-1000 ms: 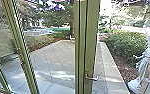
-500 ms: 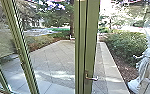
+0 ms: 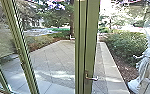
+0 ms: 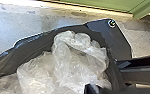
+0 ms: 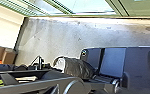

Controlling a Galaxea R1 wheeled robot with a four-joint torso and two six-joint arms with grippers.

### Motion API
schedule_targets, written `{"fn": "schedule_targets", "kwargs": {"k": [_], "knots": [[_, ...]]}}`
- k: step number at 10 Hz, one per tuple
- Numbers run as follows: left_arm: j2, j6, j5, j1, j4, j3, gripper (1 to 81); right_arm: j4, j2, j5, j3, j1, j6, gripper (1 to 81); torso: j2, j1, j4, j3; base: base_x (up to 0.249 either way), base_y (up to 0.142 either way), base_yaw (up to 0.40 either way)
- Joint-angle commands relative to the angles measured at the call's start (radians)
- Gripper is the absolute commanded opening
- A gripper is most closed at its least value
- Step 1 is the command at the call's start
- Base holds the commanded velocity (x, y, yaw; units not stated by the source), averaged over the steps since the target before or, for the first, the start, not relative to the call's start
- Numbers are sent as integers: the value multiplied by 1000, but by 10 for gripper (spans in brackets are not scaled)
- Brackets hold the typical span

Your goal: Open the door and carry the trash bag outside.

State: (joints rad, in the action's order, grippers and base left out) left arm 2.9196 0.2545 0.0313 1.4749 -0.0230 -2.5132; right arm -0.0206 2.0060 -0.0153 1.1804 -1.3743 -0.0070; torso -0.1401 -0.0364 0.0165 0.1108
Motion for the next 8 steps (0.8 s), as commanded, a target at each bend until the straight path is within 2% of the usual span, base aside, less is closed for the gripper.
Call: {"fn": "schedule_targets", "kwargs": {"k": [1,5,8], "knots": [[-3,2,-48,-49,-9,7,10,-2,-120,64,-116,115,-2,811,0,0,0,0,0,0,0],[3,2,-48,-49,-5,5,10,8,-286,121,-268,270,16,811,0,0,0,0,0,0,0],[12,2,-48,-49,-5,5,10,80,-336,279,-309,494,59,811,0,0,0,0,0,0,0]]}}
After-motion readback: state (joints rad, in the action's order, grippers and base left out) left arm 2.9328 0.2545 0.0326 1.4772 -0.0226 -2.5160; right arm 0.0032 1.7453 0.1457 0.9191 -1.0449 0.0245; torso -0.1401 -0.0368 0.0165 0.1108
